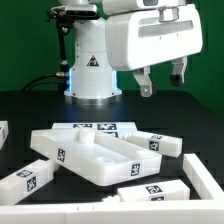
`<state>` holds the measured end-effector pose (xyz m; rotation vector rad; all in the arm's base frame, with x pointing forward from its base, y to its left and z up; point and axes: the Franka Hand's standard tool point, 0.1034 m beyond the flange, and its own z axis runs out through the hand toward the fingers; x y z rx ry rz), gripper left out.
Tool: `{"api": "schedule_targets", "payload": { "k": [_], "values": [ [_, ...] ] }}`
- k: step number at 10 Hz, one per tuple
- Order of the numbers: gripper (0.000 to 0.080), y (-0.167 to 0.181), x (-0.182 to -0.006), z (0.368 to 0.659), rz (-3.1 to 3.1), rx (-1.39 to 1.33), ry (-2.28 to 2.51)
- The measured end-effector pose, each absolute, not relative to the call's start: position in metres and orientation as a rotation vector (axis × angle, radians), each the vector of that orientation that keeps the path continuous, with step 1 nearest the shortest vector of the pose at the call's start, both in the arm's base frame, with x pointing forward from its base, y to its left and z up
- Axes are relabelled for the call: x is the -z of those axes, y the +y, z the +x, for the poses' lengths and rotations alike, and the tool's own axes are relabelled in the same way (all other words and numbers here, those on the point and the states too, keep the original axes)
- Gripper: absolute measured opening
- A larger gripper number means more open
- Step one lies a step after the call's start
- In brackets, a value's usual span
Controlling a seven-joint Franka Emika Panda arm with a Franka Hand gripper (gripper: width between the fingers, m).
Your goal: Assemble desk
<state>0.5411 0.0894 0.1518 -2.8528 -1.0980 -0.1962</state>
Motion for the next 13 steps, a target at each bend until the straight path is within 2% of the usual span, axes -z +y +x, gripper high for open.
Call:
{"api": "schedule_targets", "payload": {
  "k": [6,9,10,13],
  "values": [
    [0.0651,0.081,-0.15,0.543,-2.846,0.177,-1.116],
    [0.0651,0.076,-0.146,0.585,-2.762,0.107,-1.354],
    [0.0651,0.077,-0.14,0.587,-2.745,0.088,-1.383],
    [0.0651,0.076,-0.139,0.587,-2.748,0.085,-1.376]
  ]
}}
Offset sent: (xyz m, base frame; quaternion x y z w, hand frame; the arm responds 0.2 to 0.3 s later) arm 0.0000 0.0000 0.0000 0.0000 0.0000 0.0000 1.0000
